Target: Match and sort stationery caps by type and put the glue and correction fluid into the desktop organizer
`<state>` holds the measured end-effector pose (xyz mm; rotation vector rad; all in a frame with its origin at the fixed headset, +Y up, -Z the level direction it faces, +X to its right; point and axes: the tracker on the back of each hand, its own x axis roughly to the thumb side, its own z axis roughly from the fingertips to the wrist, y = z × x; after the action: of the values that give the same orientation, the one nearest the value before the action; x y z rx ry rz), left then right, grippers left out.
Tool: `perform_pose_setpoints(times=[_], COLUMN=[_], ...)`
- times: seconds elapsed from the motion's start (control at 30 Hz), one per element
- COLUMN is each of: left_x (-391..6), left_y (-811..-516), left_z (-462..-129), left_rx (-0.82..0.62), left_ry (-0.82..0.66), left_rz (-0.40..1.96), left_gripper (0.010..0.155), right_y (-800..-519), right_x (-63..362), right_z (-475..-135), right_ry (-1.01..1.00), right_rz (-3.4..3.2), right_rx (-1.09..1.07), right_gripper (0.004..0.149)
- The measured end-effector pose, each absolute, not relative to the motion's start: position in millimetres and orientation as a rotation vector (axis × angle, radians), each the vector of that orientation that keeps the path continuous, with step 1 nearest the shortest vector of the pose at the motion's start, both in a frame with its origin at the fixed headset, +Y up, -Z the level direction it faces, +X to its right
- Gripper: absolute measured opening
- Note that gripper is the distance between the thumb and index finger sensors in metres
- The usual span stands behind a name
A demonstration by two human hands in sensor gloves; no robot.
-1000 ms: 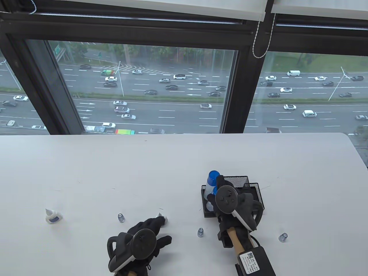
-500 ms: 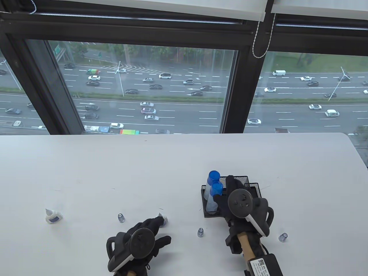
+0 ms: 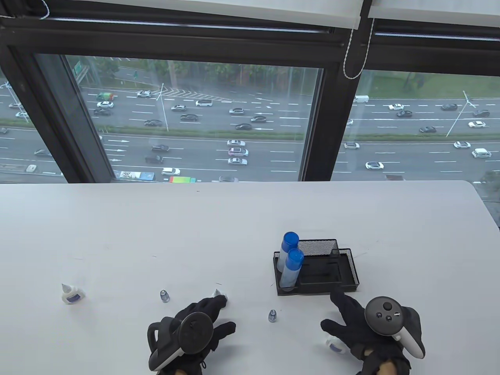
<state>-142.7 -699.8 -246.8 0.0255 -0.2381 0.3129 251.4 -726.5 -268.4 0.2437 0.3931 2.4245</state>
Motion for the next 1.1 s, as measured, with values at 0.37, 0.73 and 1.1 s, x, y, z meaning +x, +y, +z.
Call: perform_pose_setpoints(times=[0.37, 0.73, 1.1], left_x=[-141, -142, -144], left_y=[-703, -702, -700], left_z=[-246, -245, -246], left_rx=[0.011, 0.033, 0.035], left_ry=[-0.237, -0.235, -0.230], left_rz=[0.303, 0.325, 0.342], left_gripper=[0.069, 0.067, 0.067], right_y=[-760, -765, -727], right_x=[251, 247, 217], right_z=[-268, -270, -268], right_ry=[0.676, 0.635, 0.445], right_rz=[2.631, 2.647, 2.578], right_rx=[0.283, 0.257, 0.383], right_gripper=[0.077, 0.064, 0.062])
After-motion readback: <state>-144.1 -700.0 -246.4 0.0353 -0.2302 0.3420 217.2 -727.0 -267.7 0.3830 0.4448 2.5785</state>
